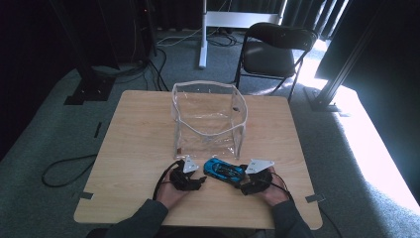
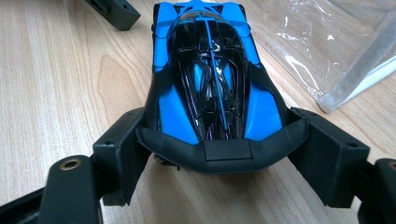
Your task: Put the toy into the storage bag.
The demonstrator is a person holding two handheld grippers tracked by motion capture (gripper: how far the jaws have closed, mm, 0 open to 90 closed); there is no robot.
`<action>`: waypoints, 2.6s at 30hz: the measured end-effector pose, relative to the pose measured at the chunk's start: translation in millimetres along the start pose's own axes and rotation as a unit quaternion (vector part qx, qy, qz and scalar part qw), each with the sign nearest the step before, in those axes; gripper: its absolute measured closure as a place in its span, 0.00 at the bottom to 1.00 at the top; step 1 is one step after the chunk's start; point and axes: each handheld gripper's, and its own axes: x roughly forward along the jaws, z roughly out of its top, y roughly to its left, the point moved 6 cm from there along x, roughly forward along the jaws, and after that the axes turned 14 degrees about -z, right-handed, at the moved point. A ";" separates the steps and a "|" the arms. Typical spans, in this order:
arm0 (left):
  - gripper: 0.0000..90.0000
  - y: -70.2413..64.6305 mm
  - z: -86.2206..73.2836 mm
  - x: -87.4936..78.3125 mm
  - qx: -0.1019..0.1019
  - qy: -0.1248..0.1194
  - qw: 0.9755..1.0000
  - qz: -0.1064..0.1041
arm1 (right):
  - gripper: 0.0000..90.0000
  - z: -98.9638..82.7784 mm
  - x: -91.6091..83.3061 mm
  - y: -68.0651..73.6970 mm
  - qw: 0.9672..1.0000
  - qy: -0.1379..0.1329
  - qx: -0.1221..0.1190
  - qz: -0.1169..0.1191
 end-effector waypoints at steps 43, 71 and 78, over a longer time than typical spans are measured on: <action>0.43 -0.1 14.2 16.0 0.017 0.006 1.000 -0.019 | 0.27 18.5 -12.3 -10.8 0.994 -0.067 0.080 0.045; 0.43 -3.3 14.5 17.1 0.013 0.004 1.000 -0.019 | 0.26 0.7 3.6 6.0 0.999 -0.019 0.041 0.002; 0.43 -3.4 14.1 16.7 0.012 0.004 1.000 -0.021 | 0.26 -1.9 2.2 5.9 0.999 -0.014 0.033 -0.001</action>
